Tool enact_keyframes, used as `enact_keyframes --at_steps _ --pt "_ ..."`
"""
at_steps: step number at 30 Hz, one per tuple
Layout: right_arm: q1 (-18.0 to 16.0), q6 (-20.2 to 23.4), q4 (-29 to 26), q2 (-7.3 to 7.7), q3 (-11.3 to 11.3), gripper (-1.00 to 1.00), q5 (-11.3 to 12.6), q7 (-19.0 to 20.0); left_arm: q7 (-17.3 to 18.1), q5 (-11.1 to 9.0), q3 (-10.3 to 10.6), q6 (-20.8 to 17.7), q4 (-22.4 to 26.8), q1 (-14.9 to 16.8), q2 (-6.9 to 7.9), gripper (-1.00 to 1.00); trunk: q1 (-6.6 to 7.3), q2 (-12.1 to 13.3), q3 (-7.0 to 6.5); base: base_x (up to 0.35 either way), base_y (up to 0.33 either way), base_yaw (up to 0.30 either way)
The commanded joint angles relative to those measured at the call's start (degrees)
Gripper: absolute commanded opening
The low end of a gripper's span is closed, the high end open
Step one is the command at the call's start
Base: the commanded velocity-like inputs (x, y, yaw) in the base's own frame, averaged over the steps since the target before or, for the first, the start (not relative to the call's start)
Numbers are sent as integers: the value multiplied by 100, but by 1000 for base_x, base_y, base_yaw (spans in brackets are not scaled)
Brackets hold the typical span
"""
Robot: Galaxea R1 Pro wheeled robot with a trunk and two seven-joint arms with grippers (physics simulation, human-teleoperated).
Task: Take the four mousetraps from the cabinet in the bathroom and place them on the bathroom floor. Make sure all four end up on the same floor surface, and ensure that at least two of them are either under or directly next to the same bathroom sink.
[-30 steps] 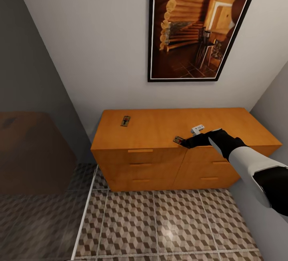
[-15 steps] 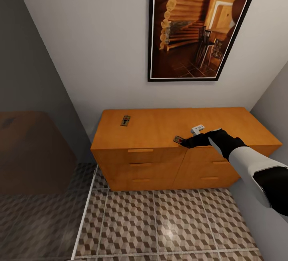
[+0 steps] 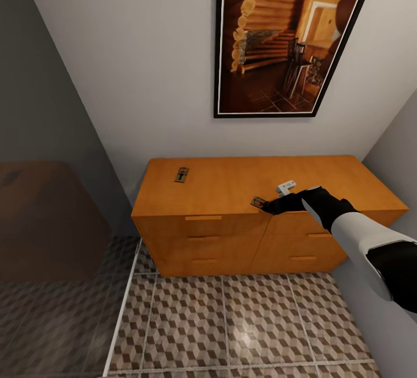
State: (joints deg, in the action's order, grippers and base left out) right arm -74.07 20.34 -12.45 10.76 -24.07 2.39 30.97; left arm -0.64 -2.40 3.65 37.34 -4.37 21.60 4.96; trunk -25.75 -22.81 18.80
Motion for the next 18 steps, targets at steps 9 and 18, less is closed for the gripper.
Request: enact_keyframes --at_steps 9,18 --pt "-2 40 -9 5 -19 100 25 14 -7 -24 39 37 -25 11 0 100 -3 -11 10 0 0 0" --pt "-4 40 -3 5 -19 -100 25 15 -8 -24 39 37 -21 11 3 100 -3 -11 10 0 0 0"
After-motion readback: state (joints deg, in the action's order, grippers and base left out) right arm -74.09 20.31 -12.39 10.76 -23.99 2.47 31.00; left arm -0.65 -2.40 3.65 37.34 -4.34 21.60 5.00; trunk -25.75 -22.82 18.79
